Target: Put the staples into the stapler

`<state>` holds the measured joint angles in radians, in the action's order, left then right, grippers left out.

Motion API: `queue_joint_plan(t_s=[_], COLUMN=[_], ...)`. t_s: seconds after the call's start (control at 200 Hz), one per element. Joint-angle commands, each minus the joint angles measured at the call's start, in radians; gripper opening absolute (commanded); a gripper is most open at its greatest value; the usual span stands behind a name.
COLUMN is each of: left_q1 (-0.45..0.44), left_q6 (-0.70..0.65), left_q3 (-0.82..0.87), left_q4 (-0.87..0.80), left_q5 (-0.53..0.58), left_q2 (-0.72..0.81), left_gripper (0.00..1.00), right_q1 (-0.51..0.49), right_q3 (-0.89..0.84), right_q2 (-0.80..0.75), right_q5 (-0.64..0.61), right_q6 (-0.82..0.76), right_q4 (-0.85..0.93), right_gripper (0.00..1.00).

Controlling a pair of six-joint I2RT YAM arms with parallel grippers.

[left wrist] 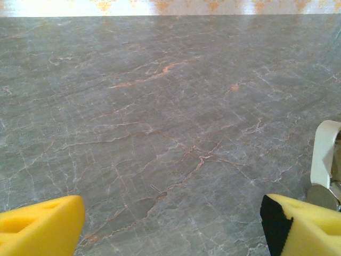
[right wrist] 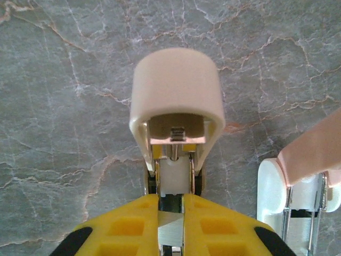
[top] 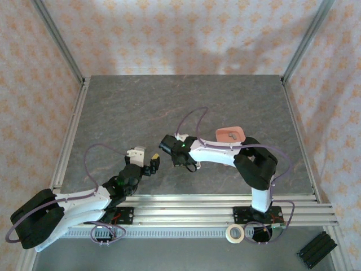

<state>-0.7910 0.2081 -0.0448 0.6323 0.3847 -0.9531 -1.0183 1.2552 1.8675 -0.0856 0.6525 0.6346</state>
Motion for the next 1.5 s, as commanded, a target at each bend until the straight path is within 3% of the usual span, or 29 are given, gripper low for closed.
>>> queue_joint_plan(t_s=[0.0, 0.49, 1.491], left_q1=[0.008, 0.007, 0.008], left_q6=[-0.010, -0.014, -0.017], left_q3=[-0.003, -0.004, -0.014], left_q4=[-0.025, -0.025, -0.024], left_q5=[0.024, 0.019, 0.013], left_q2=[0.007, 0.011, 0.001], left_gripper=[0.87, 0.87, 0.87], right_q1=[-0.006, -0.006, 0.009], right_q3=[-0.013, -0.009, -0.040], right_q2=[0.015, -0.068, -0.013], right_q5=[-0.020, -0.072, -0.028], right_q6=[0.012, -0.035, -0.030], right_q4=[0.033, 0.003, -0.019], right_gripper=[0.15, 0.15, 0.15])
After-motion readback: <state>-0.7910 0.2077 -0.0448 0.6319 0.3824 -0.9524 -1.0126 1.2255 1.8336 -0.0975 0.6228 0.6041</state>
